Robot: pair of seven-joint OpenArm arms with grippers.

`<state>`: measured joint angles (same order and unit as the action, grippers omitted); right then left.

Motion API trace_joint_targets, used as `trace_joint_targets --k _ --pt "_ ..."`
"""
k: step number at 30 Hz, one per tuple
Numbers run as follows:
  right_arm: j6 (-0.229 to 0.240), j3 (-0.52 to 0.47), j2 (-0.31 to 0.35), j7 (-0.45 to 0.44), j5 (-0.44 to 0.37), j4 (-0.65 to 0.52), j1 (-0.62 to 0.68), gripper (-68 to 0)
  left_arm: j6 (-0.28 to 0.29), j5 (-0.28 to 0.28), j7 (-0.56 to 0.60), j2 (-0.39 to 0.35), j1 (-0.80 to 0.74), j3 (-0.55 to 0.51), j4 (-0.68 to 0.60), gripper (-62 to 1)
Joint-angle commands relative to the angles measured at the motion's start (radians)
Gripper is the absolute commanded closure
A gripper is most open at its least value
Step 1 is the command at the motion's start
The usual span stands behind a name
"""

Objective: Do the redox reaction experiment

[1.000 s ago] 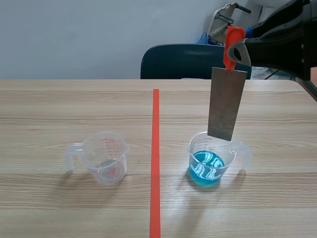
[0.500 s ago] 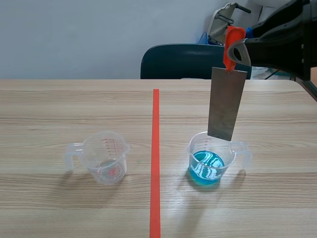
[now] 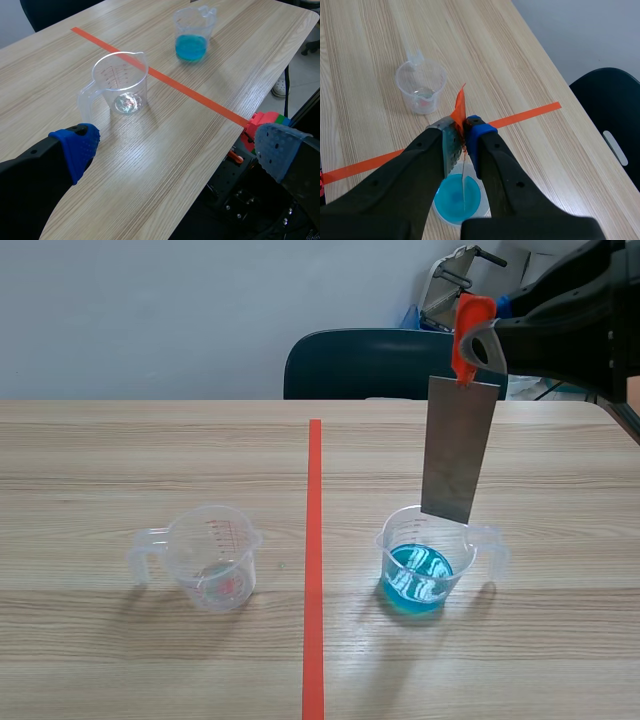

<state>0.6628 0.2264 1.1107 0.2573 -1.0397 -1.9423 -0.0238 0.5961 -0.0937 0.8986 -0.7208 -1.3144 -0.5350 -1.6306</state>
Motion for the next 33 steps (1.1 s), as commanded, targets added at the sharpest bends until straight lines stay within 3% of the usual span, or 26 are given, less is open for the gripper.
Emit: trace_joint_targets --k 1,26,27,31,33 --pt "-0.003 -0.01 0.008 -0.021 -0.011 -0.01 -0.015 -0.6 -0.003 -0.01 0.017 0.008 -0.002 0.007 -0.014 -62.3" --pt "-0.003 -0.01 0.008 -0.021 -0.011 -0.01 -0.015 -0.6 -0.009 -0.011 0.011 0.008 -0.002 0.007 -0.014 -62.3" --pt "-0.003 -0.01 0.008 -0.021 -0.011 -0.01 -0.015 -0.6 -0.009 -0.013 0.009 0.008 -0.002 0.007 -0.014 -60.4" --pt "-0.003 -0.01 0.008 -0.021 -0.011 -0.01 -0.015 -0.6 -0.009 -0.014 -0.001 0.008 -0.002 0.007 -0.014 -17.8" --pt "-0.003 -0.01 0.008 -0.021 -0.011 -0.01 -0.015 -0.6 -0.008 -0.018 0.003 0.008 -0.002 0.007 -0.015 -1.6"
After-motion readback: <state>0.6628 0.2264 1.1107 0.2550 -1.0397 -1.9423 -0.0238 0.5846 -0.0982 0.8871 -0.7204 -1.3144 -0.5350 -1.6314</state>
